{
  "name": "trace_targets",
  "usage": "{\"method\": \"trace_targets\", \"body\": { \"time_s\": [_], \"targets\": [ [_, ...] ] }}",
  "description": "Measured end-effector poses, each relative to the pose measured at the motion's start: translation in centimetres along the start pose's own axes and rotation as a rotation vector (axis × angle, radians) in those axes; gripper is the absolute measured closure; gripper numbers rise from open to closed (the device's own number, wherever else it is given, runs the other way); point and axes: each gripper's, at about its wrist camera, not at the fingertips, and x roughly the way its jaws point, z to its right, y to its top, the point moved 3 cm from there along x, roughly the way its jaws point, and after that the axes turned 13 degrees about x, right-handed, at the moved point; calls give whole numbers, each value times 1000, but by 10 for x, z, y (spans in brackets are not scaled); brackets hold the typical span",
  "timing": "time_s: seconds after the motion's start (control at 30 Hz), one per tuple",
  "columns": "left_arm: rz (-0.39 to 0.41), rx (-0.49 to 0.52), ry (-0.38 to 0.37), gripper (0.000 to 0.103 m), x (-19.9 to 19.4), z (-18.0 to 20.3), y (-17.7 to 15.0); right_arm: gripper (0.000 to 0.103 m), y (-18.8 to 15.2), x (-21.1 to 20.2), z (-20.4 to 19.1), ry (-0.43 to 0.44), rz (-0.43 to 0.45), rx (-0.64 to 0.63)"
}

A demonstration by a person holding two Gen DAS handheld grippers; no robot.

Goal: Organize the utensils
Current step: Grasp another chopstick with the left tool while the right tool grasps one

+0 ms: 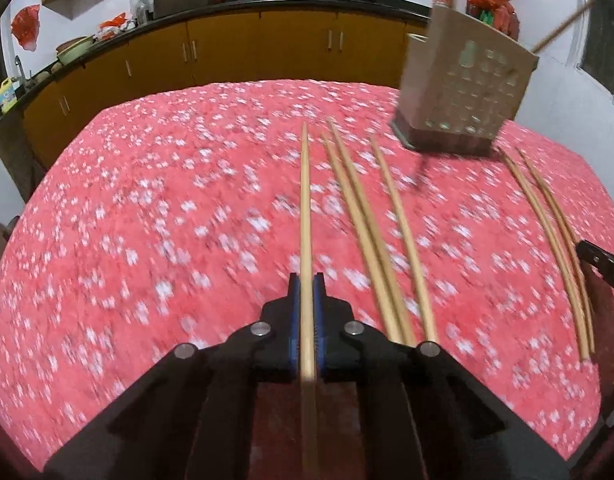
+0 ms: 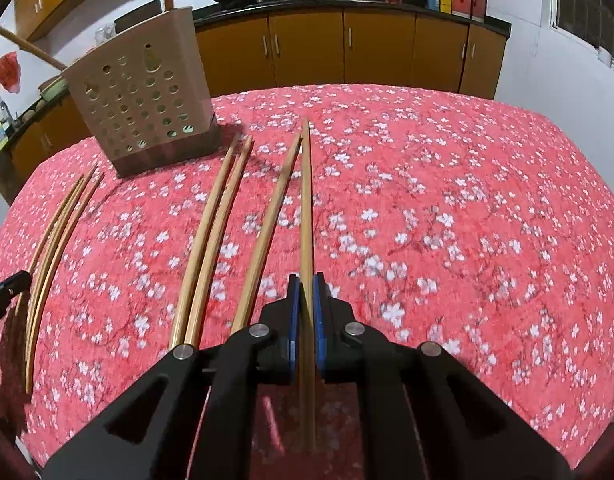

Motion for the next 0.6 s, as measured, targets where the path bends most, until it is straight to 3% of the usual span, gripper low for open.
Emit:
{"method": "trace_targets", "body": {
  "time_s": [0.23,0.6],
  "targets": [
    [14,-73,-7,95,10,-26,9,95,20,16,0,-8,12,30],
    [22,-100,-38,93,9,-30,9,95,21,17,2,-9,12,34]
  ]
}}
